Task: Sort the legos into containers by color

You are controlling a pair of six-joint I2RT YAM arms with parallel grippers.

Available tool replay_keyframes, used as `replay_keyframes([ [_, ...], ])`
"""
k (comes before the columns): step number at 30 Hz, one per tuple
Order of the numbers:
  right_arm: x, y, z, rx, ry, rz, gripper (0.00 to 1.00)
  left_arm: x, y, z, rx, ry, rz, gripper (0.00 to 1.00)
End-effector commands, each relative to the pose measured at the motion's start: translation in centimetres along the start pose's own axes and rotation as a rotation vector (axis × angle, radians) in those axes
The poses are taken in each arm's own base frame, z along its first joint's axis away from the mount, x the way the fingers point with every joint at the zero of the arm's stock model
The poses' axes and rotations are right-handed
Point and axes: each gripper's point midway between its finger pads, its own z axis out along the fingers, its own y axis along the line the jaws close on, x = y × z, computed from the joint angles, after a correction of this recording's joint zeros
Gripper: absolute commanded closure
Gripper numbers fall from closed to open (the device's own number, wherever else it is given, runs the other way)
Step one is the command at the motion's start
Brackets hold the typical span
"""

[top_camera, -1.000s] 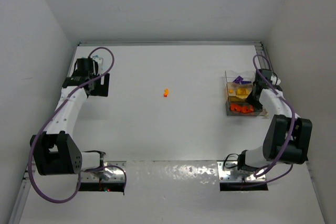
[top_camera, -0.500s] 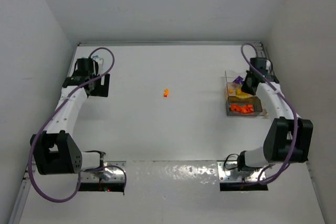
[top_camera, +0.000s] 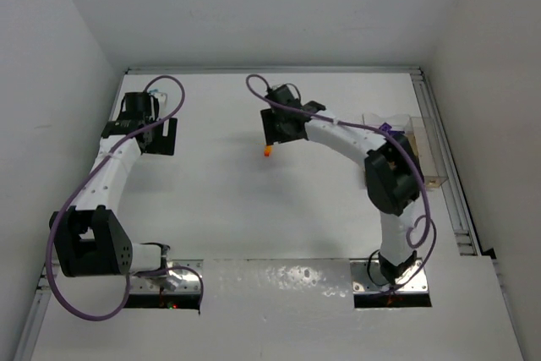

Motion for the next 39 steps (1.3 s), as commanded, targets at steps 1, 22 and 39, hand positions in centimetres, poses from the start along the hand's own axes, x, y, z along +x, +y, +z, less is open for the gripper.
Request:
replay_keyframes([
  [1, -1.0, 3.1, 1.5, 0.035, -0.042, 0.079, 0.40, -1.4, 0.6, -0.6, -0.016, -0.048, -0.013, 0.15],
  [22, 3.8, 3.2, 9.2, 0.186, 0.055, 0.113, 0.59, -1.6, -0.3, -0.5, 0.033, -0.054, -0.007, 0.15],
  [39, 1.2, 2.3, 4.6, 0.177, -0.026, 0.048, 1.00, 3.7, -2.7, 3.1, 0.010, 0.029, 0.182, 0.21],
])
